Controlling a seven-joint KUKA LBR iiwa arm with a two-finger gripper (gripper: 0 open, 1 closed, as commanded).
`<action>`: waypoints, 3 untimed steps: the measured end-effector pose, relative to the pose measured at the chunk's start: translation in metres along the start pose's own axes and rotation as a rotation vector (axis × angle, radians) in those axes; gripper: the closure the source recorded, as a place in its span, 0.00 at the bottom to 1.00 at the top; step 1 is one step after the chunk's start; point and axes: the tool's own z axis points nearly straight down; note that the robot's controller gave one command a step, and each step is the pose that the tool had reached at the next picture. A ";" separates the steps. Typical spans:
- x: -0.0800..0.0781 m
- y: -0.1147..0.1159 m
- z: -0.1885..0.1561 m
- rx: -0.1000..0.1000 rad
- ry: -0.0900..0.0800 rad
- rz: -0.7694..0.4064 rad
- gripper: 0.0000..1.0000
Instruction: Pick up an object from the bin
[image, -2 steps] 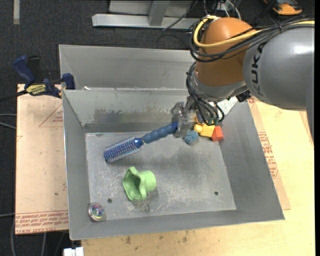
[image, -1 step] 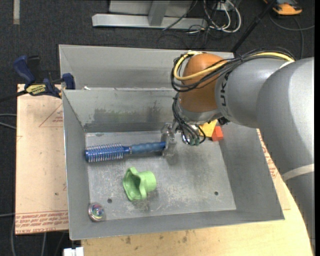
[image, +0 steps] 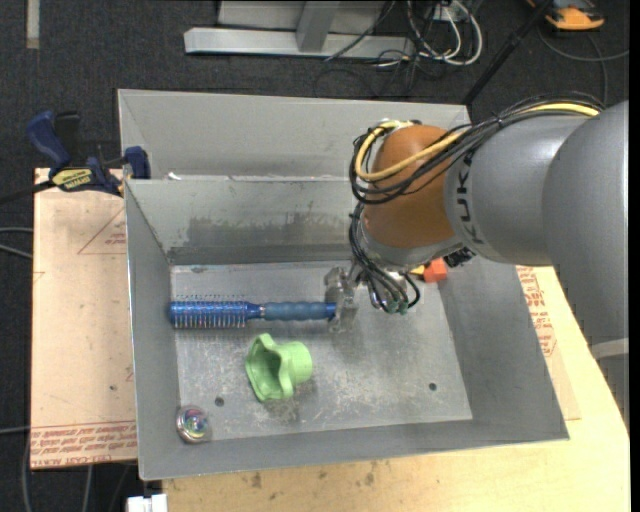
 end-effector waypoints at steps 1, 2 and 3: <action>-0.001 0.000 0.001 0.000 -0.002 0.000 1.00; -0.006 -0.010 -0.100 -0.001 -0.013 0.027 1.00; -0.004 -0.010 -0.095 -0.001 -0.005 0.027 0.00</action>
Offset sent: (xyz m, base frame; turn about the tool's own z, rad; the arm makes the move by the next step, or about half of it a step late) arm 0.0000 0.0000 0.0000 0.0000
